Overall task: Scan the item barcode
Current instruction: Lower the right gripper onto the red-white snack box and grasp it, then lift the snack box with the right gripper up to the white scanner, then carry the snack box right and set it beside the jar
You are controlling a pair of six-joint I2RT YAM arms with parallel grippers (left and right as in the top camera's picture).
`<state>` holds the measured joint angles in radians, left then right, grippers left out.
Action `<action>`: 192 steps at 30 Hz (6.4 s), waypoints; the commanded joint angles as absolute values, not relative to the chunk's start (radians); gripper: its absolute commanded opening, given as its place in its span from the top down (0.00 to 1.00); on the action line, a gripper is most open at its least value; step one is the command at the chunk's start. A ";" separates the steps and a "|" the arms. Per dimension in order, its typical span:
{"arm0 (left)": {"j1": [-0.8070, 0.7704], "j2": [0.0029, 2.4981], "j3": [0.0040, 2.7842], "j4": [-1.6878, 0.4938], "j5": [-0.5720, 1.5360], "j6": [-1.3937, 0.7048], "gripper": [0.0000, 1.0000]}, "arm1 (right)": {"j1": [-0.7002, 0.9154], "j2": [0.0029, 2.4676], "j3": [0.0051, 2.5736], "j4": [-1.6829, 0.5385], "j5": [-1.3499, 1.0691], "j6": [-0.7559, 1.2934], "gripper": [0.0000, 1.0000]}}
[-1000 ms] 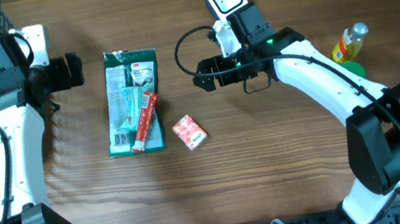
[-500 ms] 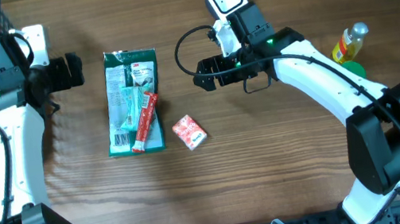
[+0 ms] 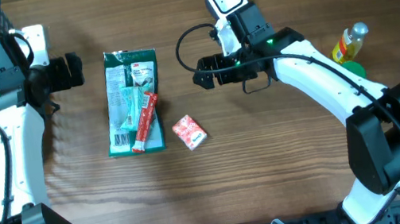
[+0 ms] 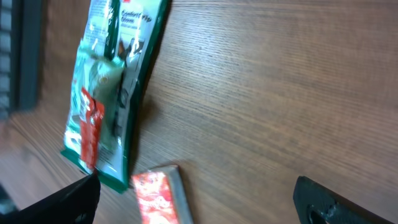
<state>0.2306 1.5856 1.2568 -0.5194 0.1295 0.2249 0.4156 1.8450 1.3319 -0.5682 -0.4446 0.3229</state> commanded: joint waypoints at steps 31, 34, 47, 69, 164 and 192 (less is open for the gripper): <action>0.233 1.573 1.270 -0.516 0.141 0.239 0.00 | 0.686 1.947 1.333 -0.651 -0.251 0.239 0.45; 0.233 1.573 1.270 -0.517 0.141 0.239 0.00 | 0.686 1.947 1.333 -0.652 -0.251 0.239 0.44; 0.233 1.573 1.270 -0.517 0.141 0.239 0.00 | 0.686 1.953 1.333 -0.652 -0.199 0.239 0.44; 0.233 1.573 1.270 -0.517 0.141 0.239 0.00 | 0.687 2.026 1.225 -0.597 -0.357 0.238 0.66; 0.233 1.573 1.270 -0.517 0.141 0.239 0.00 | 0.482 2.313 1.793 -0.146 0.841 -0.602 0.96; 0.233 1.573 1.270 -0.517 0.141 0.239 0.00 | 0.305 1.814 1.246 -1.086 0.079 0.215 0.96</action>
